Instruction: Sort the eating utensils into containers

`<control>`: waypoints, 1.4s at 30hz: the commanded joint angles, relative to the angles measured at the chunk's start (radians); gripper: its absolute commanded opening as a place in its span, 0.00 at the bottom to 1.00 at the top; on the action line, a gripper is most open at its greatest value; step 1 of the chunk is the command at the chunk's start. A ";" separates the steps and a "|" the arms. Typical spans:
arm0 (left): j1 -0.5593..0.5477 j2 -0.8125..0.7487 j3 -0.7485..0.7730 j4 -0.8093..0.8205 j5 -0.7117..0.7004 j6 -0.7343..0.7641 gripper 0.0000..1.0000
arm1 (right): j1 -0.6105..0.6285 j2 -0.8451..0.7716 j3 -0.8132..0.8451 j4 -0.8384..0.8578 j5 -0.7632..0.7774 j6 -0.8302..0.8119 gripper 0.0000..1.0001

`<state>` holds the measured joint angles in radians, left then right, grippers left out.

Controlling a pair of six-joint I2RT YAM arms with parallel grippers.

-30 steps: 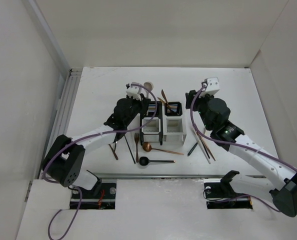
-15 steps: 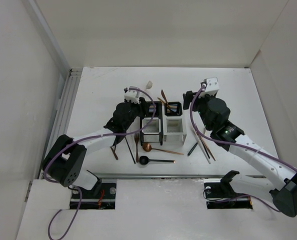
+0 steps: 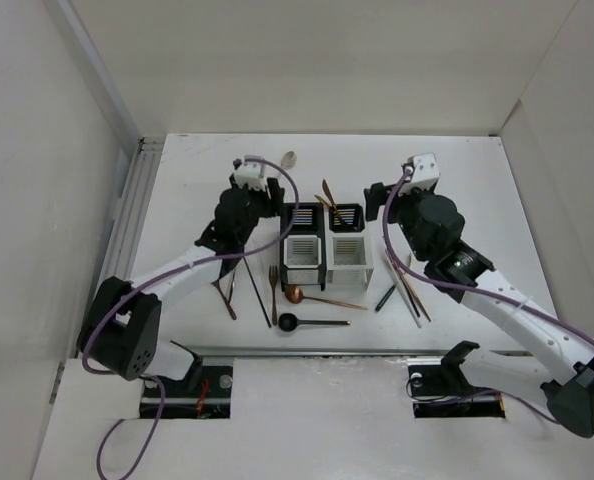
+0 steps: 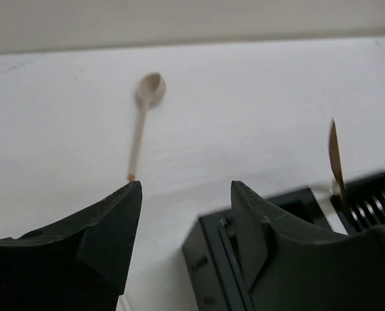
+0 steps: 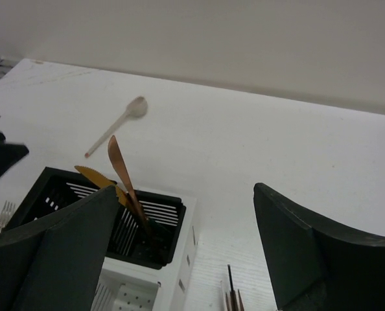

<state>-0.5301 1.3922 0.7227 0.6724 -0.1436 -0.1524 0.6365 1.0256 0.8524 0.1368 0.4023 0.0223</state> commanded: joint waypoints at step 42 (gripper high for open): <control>0.211 1.188 1.610 -1.191 0.311 0.328 0.72 | -0.388 0.640 0.778 -0.428 -0.571 -0.107 0.91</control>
<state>-0.3218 2.5629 2.2864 -0.4393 0.2317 0.2073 0.2554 1.6707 1.5707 -0.2886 -0.1539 -0.0685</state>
